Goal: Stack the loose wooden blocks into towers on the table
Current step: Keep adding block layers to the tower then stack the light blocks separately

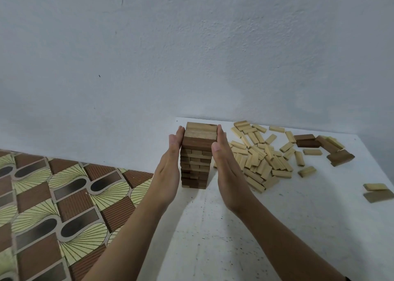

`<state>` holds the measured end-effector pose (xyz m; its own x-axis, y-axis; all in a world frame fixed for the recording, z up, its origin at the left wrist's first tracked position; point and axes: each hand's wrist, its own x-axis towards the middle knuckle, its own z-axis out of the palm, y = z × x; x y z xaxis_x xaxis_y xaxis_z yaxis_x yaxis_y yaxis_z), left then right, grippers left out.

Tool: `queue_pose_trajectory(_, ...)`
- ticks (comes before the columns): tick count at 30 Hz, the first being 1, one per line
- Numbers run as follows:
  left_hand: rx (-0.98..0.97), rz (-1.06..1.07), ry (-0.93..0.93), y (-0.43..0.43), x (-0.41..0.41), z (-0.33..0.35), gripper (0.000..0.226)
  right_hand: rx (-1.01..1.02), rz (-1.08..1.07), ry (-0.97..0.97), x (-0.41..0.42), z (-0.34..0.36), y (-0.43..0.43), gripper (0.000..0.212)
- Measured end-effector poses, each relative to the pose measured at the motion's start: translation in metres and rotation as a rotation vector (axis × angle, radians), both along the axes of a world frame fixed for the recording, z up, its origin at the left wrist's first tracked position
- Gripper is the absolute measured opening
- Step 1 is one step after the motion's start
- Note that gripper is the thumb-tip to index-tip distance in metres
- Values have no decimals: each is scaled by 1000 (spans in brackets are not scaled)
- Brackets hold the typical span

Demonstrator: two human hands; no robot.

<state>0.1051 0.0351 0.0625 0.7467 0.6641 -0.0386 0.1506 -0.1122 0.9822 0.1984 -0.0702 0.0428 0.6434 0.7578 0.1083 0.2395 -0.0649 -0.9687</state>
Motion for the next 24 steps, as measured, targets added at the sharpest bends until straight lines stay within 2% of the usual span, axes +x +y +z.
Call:
queue_pose_trajectory(10,6,-4,2,-1,1,0,66,-47,2,4,-2,5,0,57)
queue_pose_trajectory(17,76,-24,-9,0,3,5,54,-74,18,4,-2,10,-2,55)
queue_pose_trajectory(24,70,-12,-3,-1,1,9,59,-77,35,-20,-1,11,-2,57)
